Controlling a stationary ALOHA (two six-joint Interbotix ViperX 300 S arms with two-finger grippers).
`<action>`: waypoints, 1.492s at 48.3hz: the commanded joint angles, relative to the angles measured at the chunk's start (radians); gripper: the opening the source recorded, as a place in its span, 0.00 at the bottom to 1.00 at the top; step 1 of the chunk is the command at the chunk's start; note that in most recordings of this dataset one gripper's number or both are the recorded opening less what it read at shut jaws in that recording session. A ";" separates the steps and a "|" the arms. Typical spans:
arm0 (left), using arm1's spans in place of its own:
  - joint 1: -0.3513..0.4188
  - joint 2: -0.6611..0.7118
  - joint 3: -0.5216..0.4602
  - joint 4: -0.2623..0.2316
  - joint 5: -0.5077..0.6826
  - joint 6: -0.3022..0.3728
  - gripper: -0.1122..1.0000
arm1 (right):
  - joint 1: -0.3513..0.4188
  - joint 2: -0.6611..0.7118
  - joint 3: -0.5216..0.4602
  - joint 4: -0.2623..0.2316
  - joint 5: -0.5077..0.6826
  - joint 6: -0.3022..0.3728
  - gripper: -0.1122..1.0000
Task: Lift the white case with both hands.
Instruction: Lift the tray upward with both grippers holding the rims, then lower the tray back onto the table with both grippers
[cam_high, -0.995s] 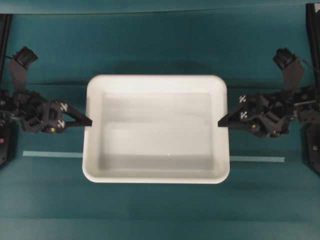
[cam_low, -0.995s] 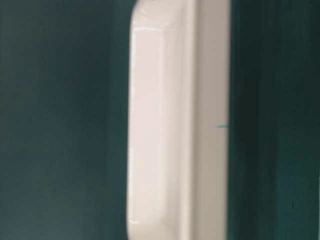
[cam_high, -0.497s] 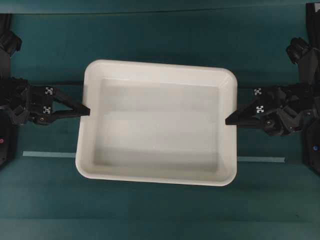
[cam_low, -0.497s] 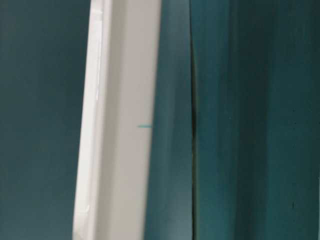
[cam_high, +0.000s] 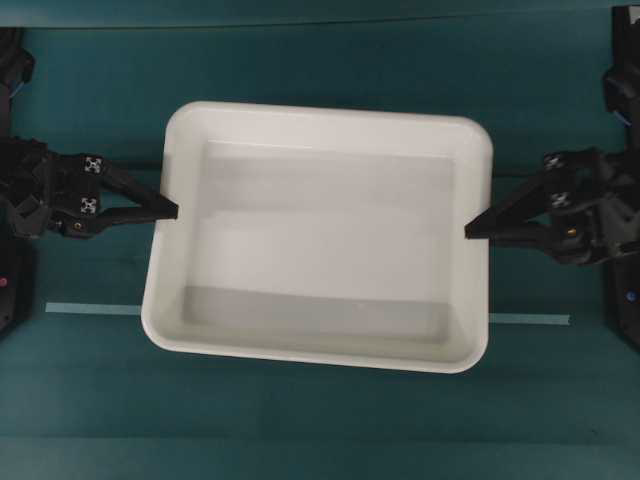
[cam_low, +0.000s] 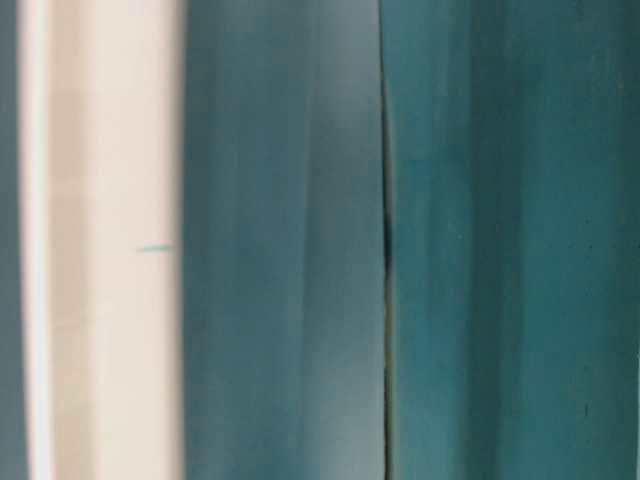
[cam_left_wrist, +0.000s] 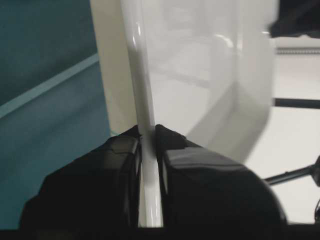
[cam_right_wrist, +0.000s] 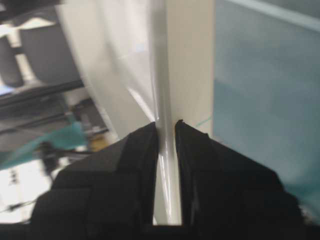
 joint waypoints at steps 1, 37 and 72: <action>-0.026 0.026 -0.097 -0.002 -0.003 -0.003 0.16 | -0.006 0.015 -0.086 0.003 -0.029 0.021 0.20; -0.028 0.028 -0.218 -0.002 0.104 -0.055 0.16 | -0.026 -0.029 -0.100 0.003 0.069 0.064 0.20; -0.017 0.075 -0.086 -0.003 0.055 -0.057 0.16 | -0.049 0.083 -0.072 -0.031 0.163 -0.063 0.20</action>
